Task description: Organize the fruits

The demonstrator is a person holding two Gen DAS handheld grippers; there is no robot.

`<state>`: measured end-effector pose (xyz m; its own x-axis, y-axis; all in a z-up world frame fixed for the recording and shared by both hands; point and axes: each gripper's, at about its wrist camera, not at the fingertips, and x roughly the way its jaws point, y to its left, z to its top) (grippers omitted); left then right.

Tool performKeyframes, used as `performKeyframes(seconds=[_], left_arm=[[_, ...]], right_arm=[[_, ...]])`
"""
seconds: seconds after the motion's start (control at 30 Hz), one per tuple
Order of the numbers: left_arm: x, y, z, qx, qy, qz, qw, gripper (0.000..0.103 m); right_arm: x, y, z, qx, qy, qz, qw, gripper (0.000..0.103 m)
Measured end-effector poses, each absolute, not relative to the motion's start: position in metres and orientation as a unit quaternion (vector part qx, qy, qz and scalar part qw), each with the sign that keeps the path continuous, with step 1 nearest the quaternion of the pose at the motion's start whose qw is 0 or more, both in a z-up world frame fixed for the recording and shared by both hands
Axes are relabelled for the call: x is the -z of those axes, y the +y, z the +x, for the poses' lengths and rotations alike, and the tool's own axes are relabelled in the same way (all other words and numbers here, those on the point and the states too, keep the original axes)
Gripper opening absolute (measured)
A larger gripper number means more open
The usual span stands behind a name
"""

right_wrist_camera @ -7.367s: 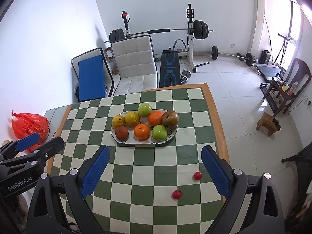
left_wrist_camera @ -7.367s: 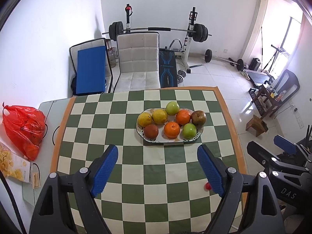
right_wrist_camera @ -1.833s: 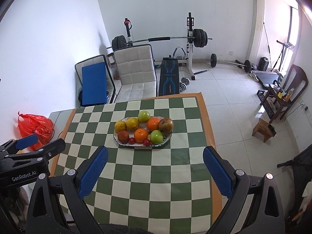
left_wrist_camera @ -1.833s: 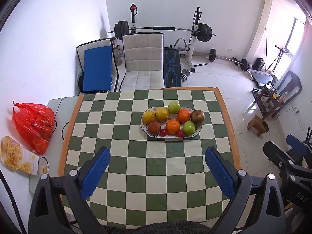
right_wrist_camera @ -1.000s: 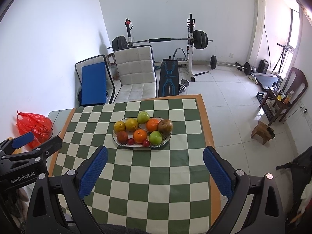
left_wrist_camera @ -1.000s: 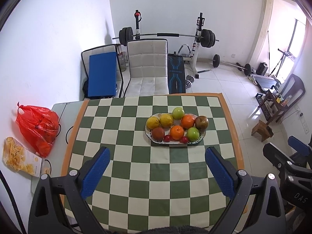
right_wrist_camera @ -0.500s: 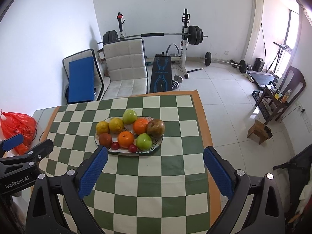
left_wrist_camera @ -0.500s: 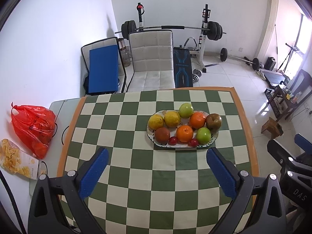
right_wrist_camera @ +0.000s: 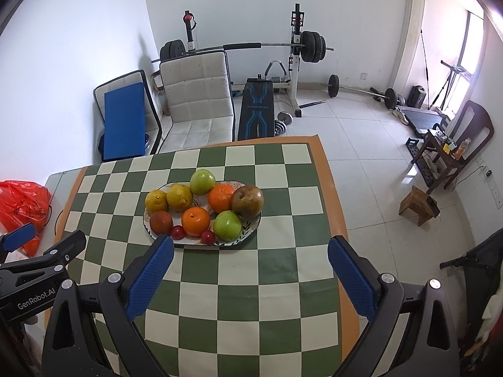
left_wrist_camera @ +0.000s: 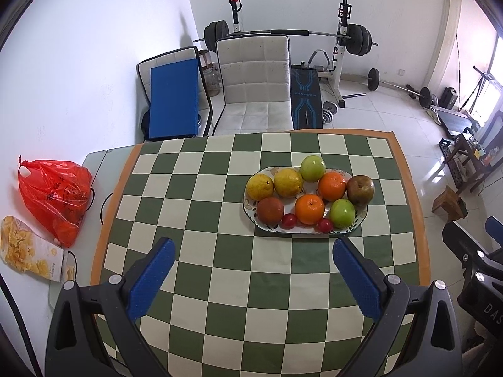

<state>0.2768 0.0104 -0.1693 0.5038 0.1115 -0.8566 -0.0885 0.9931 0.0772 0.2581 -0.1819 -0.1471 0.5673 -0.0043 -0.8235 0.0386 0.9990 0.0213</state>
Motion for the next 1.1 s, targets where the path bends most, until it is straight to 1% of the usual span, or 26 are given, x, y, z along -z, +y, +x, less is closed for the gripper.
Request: performKeyframes(seconds=[0.4,1.1], left_arm=[[0.1715,0.0092,0.2778,-0.059,0.494,0.014,0.867,0.103],[0.1678,0.0049,0.2761,-0.052,0.494,0.012,0.868,0.103]], right_arm=[[0.1565,-0.1811,0.2561,0.009,0.469,0.019,0.883,0.100],[0.1527,-0.1845,0.2535,0.013,0.470,0.019,0.882,0.100]])
